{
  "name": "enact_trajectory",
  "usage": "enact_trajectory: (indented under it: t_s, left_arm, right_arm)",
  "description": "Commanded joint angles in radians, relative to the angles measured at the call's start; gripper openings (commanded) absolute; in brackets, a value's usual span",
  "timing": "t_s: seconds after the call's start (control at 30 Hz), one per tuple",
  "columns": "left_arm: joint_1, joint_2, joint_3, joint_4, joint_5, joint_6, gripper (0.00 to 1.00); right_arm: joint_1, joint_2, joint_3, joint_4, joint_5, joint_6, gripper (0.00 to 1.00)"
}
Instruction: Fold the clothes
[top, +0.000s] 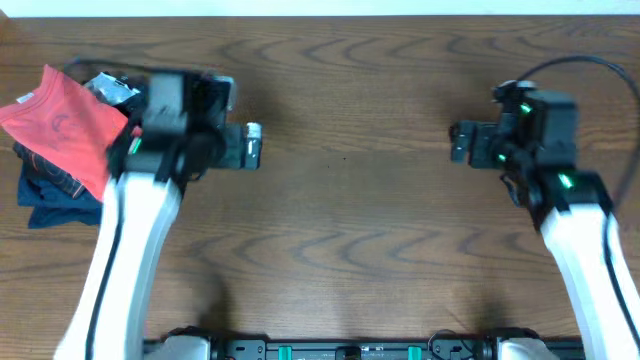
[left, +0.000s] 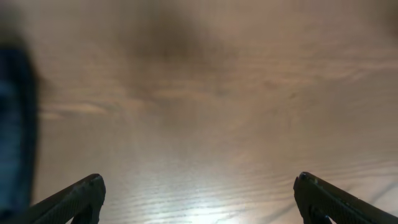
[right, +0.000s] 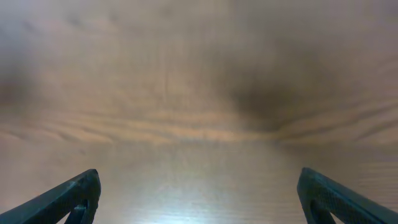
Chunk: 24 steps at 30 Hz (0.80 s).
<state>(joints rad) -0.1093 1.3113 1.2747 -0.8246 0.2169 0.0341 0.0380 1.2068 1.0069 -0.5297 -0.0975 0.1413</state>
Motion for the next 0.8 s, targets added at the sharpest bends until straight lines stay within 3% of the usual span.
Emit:
enact_trajectory:
  t_s: [0.0,0.17,0.33,0.77]
  left_arm:
    - [-0.002,-0.217,-0.089,0.049,-0.037,-0.005,0.98]
    - [-0.002,-0.462,-0.18,0.133,-0.045,-0.012,0.98]
    - [-0.002,-0.584,-0.18,0.129,-0.046,-0.012,0.98]
    - [-0.002,-0.638,-0.18,0.123,-0.046,-0.012,0.98]
  right_arm:
    - [0.023,-0.181,-0.073,-0.016,0.103,0.019,0.99]
    - [0.052,-0.478,-0.192,-0.02,0.203,0.018,0.99]
    - [0.052,-0.637,-0.203,-0.138,0.202,0.019,0.99]
    - [0.052,-0.692,-0.203,-0.42,0.202,0.019,0.99]
